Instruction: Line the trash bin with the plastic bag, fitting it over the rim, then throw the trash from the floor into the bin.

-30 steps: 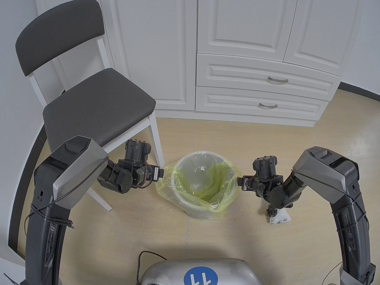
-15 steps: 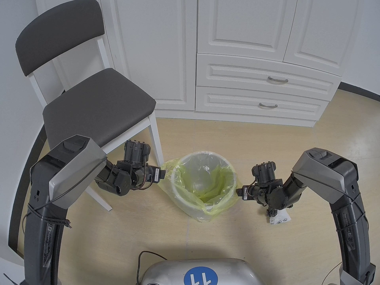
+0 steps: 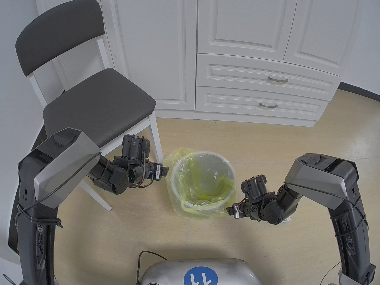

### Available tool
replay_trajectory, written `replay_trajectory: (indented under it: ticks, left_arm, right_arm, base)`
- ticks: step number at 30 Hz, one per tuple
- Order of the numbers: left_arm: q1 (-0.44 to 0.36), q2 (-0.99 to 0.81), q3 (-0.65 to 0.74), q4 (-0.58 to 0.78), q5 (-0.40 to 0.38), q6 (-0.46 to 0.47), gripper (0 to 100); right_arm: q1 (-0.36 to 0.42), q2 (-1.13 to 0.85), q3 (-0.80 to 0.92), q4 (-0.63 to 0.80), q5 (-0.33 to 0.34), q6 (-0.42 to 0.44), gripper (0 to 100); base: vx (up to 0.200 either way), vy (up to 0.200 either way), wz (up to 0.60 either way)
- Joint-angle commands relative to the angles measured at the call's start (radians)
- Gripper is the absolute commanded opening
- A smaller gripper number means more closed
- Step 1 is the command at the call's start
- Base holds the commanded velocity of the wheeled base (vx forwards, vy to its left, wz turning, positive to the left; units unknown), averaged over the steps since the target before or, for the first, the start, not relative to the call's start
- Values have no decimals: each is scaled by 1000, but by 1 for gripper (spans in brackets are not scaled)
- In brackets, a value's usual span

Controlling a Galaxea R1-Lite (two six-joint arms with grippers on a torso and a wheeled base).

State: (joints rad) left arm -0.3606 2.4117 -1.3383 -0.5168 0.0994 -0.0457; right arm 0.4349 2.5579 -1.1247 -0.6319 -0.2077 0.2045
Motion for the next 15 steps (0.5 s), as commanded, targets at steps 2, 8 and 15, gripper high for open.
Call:
replay_trajectory:
  ticks: [2, 8, 15]
  left_arm:
    - [-26, -34, 31, -38, 2, 1, 100]
    - [-75, -29, 73, -118, 10, -2, 100]
    - [-147, -14, 97, -118, 34, -2, 100]
  right_arm:
    - [45, -30, 28, -5, 2, 7, 100]
    - [68, -30, 28, -5, 22, 35, 100]
    - [64, -108, 112, -3, 27, 3, 100]
  base:
    - [0, 0, 0]
    - [0, 0, 0]
    - [0, 0, 0]
